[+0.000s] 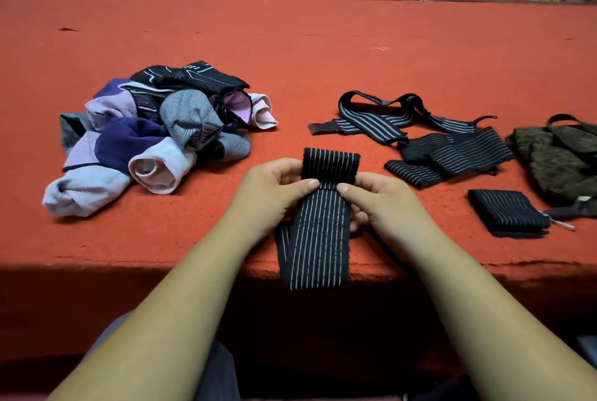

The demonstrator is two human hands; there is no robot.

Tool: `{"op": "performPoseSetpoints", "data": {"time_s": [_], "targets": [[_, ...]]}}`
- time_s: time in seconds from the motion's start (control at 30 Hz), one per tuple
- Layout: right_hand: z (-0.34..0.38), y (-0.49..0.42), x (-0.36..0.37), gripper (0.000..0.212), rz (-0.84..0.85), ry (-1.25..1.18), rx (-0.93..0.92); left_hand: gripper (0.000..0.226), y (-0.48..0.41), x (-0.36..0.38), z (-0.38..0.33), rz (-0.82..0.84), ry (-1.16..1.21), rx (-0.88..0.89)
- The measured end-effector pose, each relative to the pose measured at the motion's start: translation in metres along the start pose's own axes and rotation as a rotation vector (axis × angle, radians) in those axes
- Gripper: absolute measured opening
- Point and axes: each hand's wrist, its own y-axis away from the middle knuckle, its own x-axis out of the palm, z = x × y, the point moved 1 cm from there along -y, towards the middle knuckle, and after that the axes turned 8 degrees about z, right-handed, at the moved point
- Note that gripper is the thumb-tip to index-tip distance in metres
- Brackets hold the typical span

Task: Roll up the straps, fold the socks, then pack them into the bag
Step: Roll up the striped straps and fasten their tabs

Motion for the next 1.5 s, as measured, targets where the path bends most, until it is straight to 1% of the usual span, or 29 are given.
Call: {"op": "performPoseSetpoints", "data": {"time_s": [0.07, 0.2, 0.27, 0.37, 0.47, 0.53, 0.6, 0.7, 0.77, 0.83, 0.9, 0.93, 0.97, 1.03, 1.1, 1.23, 1.33, 1.4, 1.5], "targets": [[0.000, 0.000, 0.000, 0.024, 0.030, -0.030, 0.005, 0.027, 0.000, 0.000, 0.001, -0.003, -0.036, 0.009], [-0.002, -0.001, -0.004, 0.029, 0.107, -0.117, 0.021, 0.029, -0.003, -0.003, 0.003, -0.017, 0.097, -0.016], [-0.004, -0.003, -0.006, 0.027, 0.107, -0.146, 0.016, 0.027, -0.003, -0.002, 0.001, -0.023, 0.143, -0.035], [-0.007, -0.005, -0.006, 0.030, 0.105, -0.242, 0.002, 0.021, -0.004, -0.003, 0.003, -0.033, 0.097, -0.070], [-0.004, -0.004, -0.009, 0.032, 0.075, -0.299, -0.002, 0.015, -0.002, -0.001, -0.001, -0.038, 0.113, -0.103], [-0.001, -0.002, -0.010, 0.035, 0.056, -0.323, 0.003, 0.018, -0.001, 0.001, -0.003, -0.025, 0.157, -0.125], [0.002, -0.001, -0.011, 0.040, 0.033, -0.334, 0.001, 0.028, -0.003, -0.001, -0.004, -0.009, 0.208, -0.156], [0.003, 0.001, -0.010, 0.040, 0.026, -0.308, -0.014, 0.038, -0.004, -0.002, -0.005, 0.035, 0.276, -0.187], [0.002, 0.002, -0.009, 0.034, 0.030, -0.297, -0.021, 0.031, -0.002, -0.001, -0.006, 0.056, 0.293, -0.170], [0.001, 0.001, -0.009, 0.029, 0.048, -0.279, -0.026, 0.020, -0.002, -0.002, -0.003, 0.038, 0.285, -0.139], [-0.001, 0.000, -0.011, 0.036, 0.074, -0.256, -0.017, 0.020, -0.003, -0.004, -0.002, 0.000, 0.293, -0.115], [-0.002, 0.000, -0.012, 0.038, 0.091, -0.219, -0.002, 0.022, -0.002, -0.003, -0.002, -0.015, 0.303, -0.106], [-0.002, -0.001, -0.012, 0.036, 0.111, -0.163, 0.013, 0.022, -0.002, -0.003, -0.003, -0.031, 0.307, -0.096], [-0.002, 0.000, -0.012, 0.024, 0.143, -0.034, 0.023, 0.021, -0.001, -0.002, -0.005, -0.063, 0.297, -0.073], [-0.002, -0.001, -0.009, 0.019, 0.114, 0.022, 0.011, 0.023, 0.000, -0.001, -0.005, -0.047, 0.281, -0.070], [-0.006, -0.002, -0.008, 0.017, -0.045, 0.001, -0.043, 0.024, 0.003, 0.001, -0.009, 0.022, 0.193, -0.104], [-0.007, -0.001, -0.006, 0.020, -0.077, 0.060, -0.080, 0.019, 0.005, 0.001, -0.008, 0.051, 0.083, -0.099], [-0.006, 0.001, -0.004, 0.024, -0.032, 0.115, -0.079, 0.019, 0.005, 0.001, -0.007, 0.045, 0.051, -0.070], [-0.004, 0.004, -0.004, 0.030, 0.098, -0.017, -0.048, 0.020, 0.005, 0.001, -0.007, -0.001, 0.070, -0.032]]}}
